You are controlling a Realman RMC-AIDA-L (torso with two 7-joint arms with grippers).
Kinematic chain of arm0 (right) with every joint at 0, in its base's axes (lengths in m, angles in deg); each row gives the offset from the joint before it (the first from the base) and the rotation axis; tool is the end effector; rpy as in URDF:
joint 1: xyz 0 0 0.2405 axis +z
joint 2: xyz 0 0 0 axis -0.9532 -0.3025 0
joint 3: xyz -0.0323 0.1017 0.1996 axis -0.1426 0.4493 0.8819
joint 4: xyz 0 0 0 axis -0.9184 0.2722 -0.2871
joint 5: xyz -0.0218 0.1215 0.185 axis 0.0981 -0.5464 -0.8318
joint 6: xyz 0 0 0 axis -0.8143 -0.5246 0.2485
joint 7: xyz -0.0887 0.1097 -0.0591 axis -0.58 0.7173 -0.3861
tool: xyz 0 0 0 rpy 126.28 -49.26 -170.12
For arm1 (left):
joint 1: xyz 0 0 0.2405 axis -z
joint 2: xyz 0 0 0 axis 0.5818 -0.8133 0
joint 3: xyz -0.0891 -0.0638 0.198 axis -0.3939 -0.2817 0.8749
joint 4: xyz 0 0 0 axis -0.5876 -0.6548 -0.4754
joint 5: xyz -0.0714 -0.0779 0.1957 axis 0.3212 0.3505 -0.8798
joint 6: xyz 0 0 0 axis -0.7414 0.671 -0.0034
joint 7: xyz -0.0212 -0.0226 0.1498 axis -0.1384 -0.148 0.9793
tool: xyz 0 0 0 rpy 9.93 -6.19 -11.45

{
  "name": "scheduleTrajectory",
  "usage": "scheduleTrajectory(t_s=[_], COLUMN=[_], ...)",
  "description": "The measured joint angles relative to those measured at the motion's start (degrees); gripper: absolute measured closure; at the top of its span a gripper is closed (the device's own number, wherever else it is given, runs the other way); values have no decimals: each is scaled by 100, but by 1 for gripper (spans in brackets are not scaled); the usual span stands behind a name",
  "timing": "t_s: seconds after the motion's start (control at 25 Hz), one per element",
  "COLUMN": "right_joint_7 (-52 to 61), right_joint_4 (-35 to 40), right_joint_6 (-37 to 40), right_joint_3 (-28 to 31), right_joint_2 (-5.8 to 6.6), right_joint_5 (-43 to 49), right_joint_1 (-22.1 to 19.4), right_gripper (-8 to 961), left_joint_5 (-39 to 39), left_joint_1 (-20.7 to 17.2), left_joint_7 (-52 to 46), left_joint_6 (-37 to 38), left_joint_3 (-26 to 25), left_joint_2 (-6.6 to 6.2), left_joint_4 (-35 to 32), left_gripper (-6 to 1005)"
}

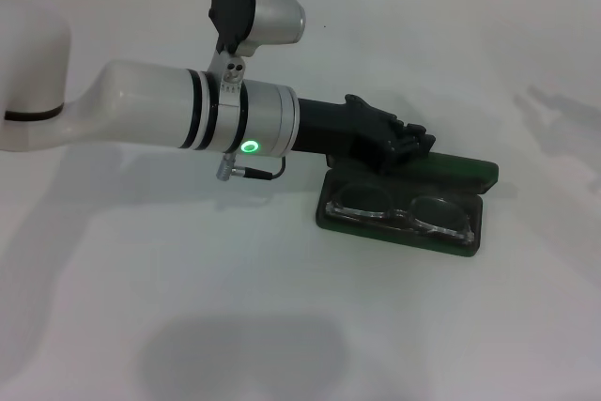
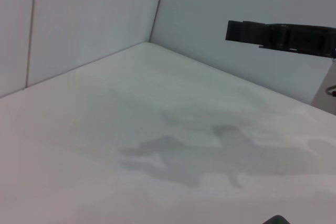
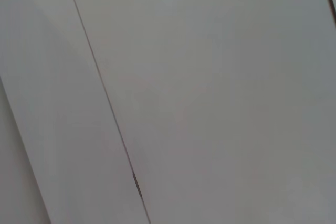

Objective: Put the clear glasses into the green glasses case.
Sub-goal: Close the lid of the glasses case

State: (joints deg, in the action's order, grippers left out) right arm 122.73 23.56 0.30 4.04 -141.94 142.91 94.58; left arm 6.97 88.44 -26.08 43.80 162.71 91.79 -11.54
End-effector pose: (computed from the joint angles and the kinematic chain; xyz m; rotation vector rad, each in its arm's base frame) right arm 0.2974 0.3367 0.0926 -2.0627 0.6916 1.0325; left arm -0.1313 0.3688 -0.1212 -2.9309 -0.6123 -0.5098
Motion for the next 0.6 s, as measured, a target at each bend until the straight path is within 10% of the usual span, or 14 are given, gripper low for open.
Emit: scheduleTrajectory(t_s=[0.6], right_joint_7=[0], right_joint_4=[0], right_joint_6=[11], right_joint_3=[0], right_joint_2=[0], right_joint_5=[0], right_joint_1=[-10], right_gripper=[726], left_joint_5=[22], left_joint_1=[-30], left_joint_7=[-65], left_joint_6=[134], left_joint_3=[514], left_joint_2=[-3], left_joint_4=[-10], left_gripper=[834])
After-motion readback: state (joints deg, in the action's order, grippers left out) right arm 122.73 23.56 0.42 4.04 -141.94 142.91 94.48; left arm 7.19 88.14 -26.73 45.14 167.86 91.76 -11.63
